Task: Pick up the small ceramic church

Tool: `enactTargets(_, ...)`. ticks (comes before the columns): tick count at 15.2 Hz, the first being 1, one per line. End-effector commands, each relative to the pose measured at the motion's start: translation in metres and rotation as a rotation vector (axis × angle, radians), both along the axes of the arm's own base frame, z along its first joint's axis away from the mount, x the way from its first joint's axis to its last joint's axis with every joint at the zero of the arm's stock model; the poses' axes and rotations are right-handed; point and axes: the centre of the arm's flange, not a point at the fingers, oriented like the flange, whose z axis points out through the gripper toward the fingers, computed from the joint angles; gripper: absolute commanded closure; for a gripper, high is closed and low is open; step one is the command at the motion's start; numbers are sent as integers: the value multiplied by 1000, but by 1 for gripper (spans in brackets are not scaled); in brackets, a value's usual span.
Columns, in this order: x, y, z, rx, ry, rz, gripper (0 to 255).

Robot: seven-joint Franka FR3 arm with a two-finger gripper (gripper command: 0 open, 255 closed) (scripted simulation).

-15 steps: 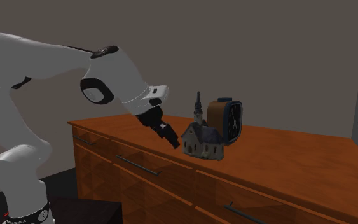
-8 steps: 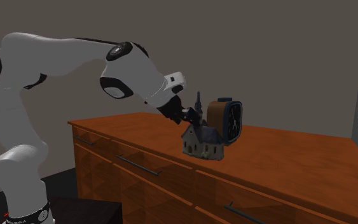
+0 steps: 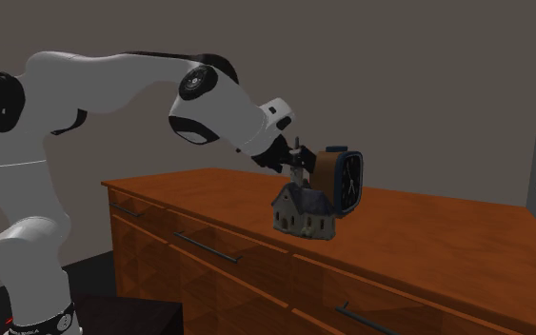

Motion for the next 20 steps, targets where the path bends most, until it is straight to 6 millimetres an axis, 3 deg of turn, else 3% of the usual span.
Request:
enactTargets(1,0,0,-9,1,-3,2,0)
enactTargets(4,0,0,-28,1,-3,2,0)
enactTargets(6,0,0,-28,1,-3,2,0)
enactTargets(7,0,0,-28,1,-3,2,255)
enactTargets(16,0,0,-28,1,-3,2,255)
enactTargets(20,0,0,-7,1,-3,2,255)
